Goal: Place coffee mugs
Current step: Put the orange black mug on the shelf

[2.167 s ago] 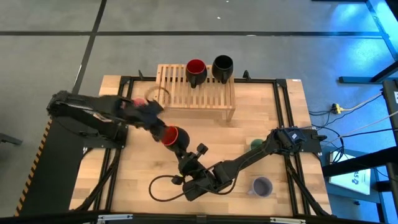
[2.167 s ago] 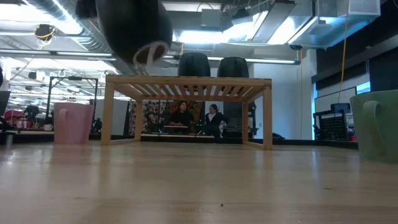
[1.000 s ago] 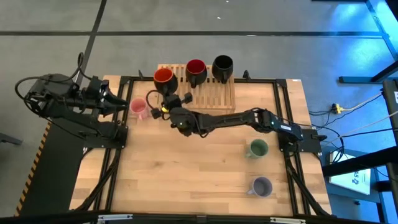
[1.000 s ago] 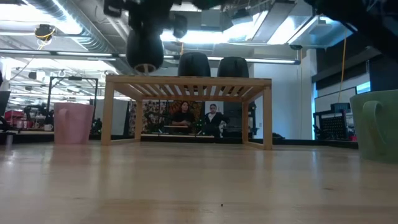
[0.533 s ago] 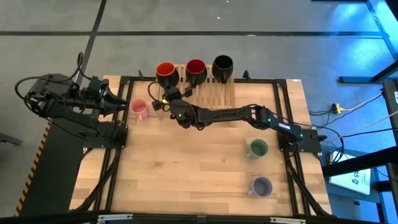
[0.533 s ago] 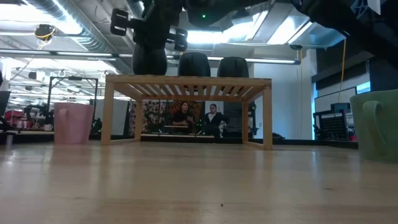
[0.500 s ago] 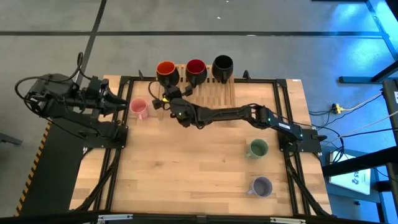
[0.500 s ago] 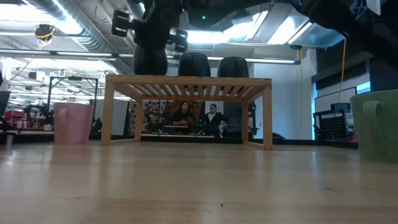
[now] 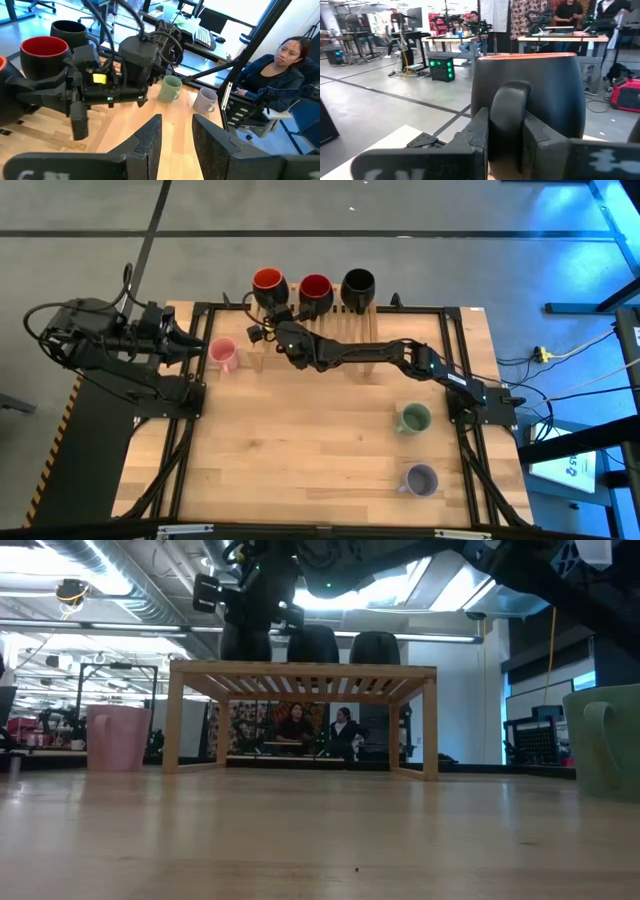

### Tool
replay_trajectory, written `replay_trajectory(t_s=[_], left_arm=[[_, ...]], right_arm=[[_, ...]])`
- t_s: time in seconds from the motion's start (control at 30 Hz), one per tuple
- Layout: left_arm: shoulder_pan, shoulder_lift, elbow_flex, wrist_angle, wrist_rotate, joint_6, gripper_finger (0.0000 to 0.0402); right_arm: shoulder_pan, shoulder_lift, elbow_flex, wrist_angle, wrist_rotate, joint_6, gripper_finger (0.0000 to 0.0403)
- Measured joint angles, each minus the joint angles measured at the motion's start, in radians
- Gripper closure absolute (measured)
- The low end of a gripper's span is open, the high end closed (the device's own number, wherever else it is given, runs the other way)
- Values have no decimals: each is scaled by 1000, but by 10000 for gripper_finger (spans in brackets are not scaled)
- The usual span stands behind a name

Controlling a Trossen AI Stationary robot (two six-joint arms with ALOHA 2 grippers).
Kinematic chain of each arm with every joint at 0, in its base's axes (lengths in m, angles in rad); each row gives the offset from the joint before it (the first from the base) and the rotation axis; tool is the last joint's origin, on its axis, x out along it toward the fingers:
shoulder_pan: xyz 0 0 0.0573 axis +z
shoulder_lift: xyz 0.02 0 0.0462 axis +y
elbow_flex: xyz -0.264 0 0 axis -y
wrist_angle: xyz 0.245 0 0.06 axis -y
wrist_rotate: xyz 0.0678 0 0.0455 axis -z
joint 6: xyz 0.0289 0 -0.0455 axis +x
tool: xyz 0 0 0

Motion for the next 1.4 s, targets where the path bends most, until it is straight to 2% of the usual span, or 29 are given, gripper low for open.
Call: replay_trajectory(t_s=[0.77, 0.83, 1.0, 1.1, 1.23, 1.4], left_arm=[[0, 0, 0, 36, 0, 0, 299], [0, 0, 0, 36, 0, 0, 299], [0, 0, 0, 36, 0, 0, 299], [0, 0, 0, 36, 0, 0, 299], [0, 0, 0, 36, 0, 0, 299], [0, 0, 0, 36, 0, 0, 299]], right_arm=[[-19, 0, 0, -80, -54, 74, 358], [-19, 0, 0, -81, -55, 74, 342], [-17, -1, 0, -75, -34, 89, 254], [-15, -1, 0, -74, -34, 90, 214], [-5, -2, 0, -78, -25, 90, 188], [9, -2, 0, -75, -5, 65, 182]])
